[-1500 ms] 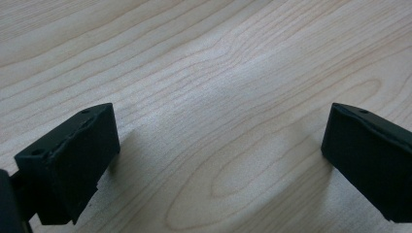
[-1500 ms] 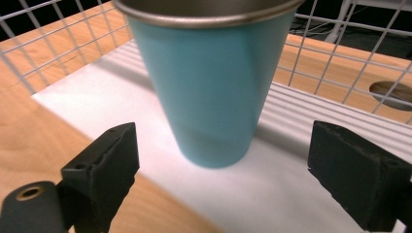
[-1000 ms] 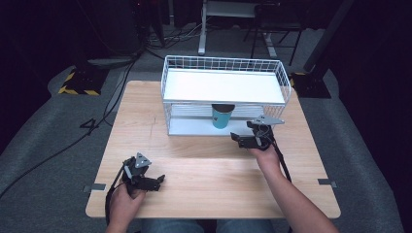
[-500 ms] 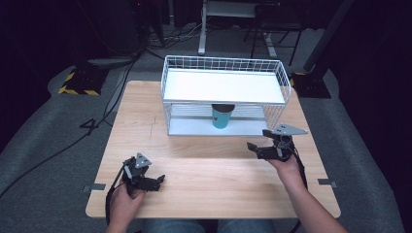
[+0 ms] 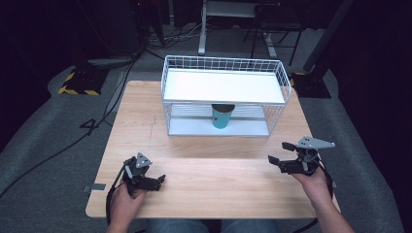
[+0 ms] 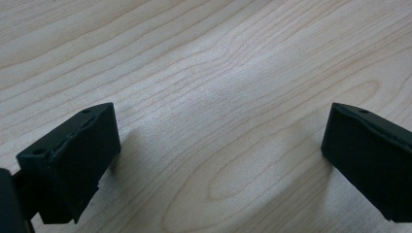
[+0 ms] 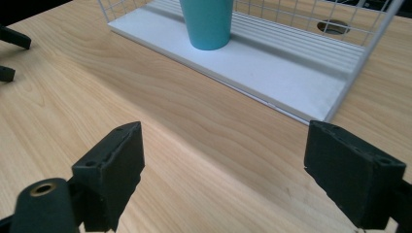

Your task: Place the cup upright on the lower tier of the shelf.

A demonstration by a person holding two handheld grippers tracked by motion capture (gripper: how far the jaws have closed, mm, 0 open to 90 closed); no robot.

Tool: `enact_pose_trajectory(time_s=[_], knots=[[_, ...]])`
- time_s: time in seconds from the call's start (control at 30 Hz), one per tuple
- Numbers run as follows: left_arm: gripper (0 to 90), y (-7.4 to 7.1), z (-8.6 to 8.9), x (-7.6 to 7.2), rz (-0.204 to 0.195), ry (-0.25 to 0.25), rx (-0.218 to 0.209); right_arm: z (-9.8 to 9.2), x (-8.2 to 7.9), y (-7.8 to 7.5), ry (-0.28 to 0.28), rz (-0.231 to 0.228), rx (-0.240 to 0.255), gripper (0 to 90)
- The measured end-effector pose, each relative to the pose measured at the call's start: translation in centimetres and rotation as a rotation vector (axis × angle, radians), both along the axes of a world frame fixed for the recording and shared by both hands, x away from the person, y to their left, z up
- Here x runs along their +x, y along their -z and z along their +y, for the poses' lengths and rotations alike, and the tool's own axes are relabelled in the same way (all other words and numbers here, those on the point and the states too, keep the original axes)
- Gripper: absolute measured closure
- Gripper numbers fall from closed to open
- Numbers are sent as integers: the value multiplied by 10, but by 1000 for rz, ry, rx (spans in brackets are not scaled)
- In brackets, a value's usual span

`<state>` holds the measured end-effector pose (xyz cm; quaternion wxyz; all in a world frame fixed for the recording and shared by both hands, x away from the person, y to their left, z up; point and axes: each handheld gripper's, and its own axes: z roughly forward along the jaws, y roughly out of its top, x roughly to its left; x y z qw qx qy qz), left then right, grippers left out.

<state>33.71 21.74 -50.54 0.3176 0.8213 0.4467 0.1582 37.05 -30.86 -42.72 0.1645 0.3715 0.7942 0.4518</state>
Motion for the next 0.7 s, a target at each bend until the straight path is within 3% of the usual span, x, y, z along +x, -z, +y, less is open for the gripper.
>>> enact_pose_trajectory(time_s=[0.3,0.33,0.43,0.7], knots=[[12,0,-1,-1,-3,3,1,-22,-15,7,-9,16,-20,155],[12,0,-1,-1,-3,3,2,-27,-17,14,4,19,-48,155],[11,0,-1,-1,-3,3,2,-36,-19,25,15,44,-52,156],[8,0,-1,-1,-1,4,-2,-53,-26,43,64,49,-13,155]])
